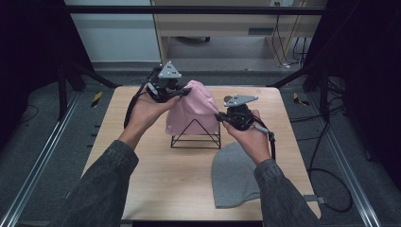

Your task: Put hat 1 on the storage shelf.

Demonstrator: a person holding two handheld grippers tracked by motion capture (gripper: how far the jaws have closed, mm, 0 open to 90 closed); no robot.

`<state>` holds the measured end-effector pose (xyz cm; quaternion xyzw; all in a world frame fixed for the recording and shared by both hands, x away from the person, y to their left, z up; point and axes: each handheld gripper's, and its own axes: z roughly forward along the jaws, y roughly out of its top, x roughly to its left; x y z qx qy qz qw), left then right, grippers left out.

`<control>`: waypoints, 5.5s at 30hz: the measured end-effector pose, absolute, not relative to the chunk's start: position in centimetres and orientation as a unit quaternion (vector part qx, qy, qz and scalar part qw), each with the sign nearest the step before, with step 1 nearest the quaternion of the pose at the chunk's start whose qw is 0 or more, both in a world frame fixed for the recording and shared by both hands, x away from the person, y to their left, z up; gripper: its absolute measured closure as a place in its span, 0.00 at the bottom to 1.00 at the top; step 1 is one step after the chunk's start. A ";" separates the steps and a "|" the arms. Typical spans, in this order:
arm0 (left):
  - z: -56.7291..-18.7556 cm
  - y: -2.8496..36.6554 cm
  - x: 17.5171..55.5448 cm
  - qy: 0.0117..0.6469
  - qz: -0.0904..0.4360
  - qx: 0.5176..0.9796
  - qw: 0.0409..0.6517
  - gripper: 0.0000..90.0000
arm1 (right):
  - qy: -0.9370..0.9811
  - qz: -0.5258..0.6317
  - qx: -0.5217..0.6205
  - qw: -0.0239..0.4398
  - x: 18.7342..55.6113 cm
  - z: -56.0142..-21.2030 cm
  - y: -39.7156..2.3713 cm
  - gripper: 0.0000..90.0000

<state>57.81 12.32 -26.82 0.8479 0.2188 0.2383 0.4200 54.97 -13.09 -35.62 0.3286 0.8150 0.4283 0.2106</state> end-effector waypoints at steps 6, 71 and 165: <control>-27.6 12.1 57.5 0.216 0.233 0.851 0.418 0.89 | 0.820 0.421 0.328 0.205 54.9 -36.4 -13.2 0.96; -34.2 13.9 56.3 0.236 0.200 0.856 0.415 0.81 | 0.849 0.367 0.341 0.168 55.1 -42.0 -12.2 0.93; -45.8 22.3 45.8 0.357 0.120 0.859 0.347 0.12 | 0.861 0.286 0.407 0.108 51.0 -44.6 -24.4 0.95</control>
